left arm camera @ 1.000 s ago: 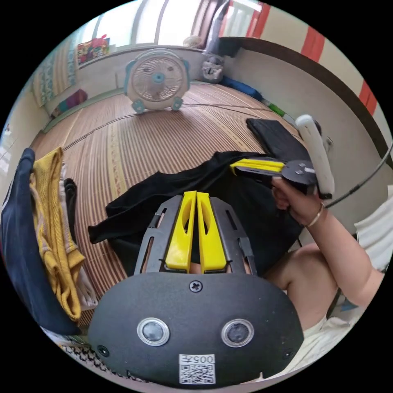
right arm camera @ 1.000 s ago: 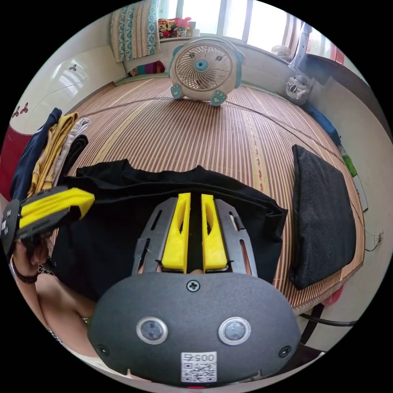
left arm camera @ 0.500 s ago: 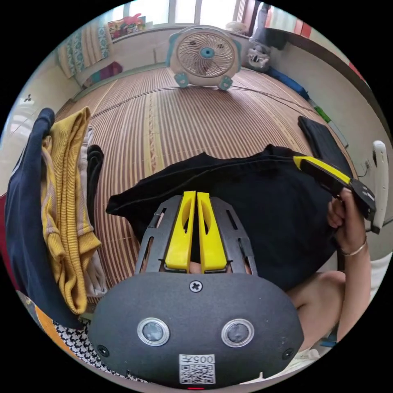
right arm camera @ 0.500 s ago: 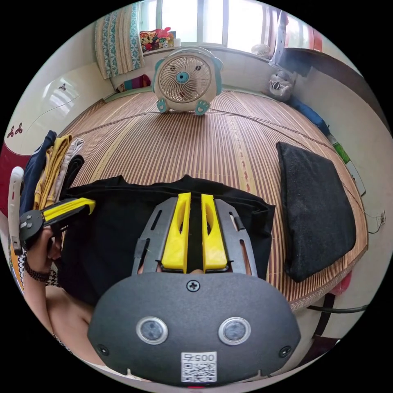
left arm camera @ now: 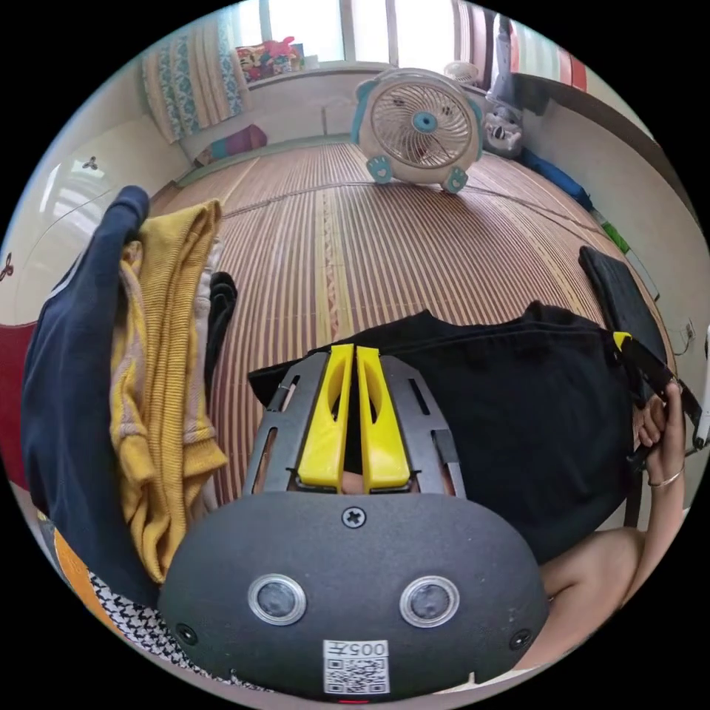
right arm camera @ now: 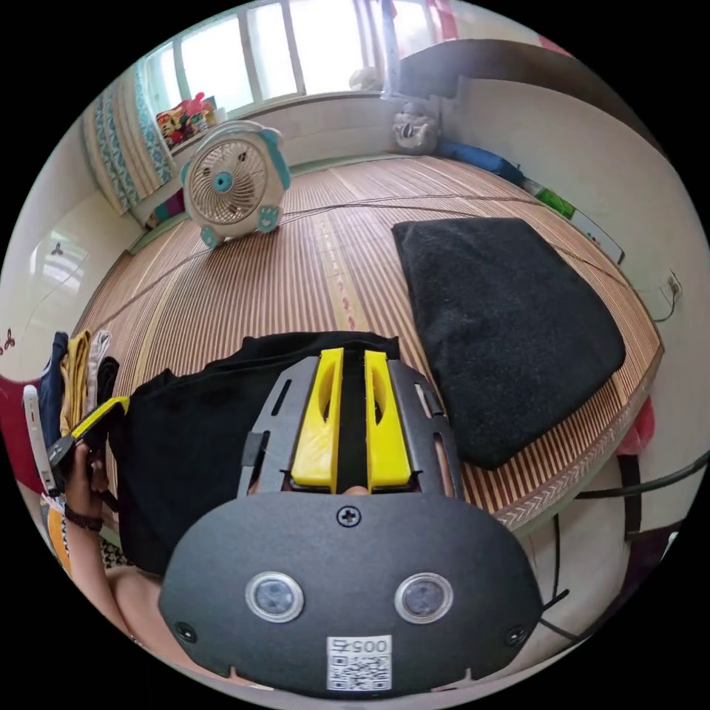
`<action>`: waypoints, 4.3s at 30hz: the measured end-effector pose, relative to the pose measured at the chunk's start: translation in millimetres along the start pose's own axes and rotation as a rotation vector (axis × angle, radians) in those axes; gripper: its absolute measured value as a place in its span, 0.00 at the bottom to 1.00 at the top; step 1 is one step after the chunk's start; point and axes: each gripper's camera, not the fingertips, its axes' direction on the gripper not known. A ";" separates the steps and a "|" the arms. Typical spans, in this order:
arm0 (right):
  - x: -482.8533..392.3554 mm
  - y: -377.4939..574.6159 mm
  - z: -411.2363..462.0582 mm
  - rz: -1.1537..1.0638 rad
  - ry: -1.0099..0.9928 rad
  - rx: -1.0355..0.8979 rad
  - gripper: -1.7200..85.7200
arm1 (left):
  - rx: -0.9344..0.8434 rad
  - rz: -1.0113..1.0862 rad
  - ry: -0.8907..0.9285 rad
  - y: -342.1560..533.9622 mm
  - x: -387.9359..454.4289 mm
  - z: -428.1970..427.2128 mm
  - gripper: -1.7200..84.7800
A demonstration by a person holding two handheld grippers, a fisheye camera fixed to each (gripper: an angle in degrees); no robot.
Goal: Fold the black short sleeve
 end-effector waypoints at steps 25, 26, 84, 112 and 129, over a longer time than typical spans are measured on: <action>-25.4 -0.6 21.8 -0.195 0.149 -0.088 0.04 | -0.023 0.028 0.068 13.1 -39.2 -11.1 0.06; -25.1 -1.2 16.4 -0.177 0.146 -0.067 0.03 | -0.024 0.035 0.076 12.8 -38.2 -10.3 0.06; -98.4 8.2 46.9 -0.316 0.137 -0.055 0.00 | -0.091 0.144 0.119 -16.7 8.9 37.2 0.02; -65.7 16.3 37.9 -0.256 0.013 -0.036 0.08 | -0.024 0.041 0.054 -12.2 -14.3 8.5 0.07; -56.5 27.3 68.6 -0.307 0.132 -0.064 0.07 | -0.037 0.054 0.044 0.2 -20.8 19.7 0.08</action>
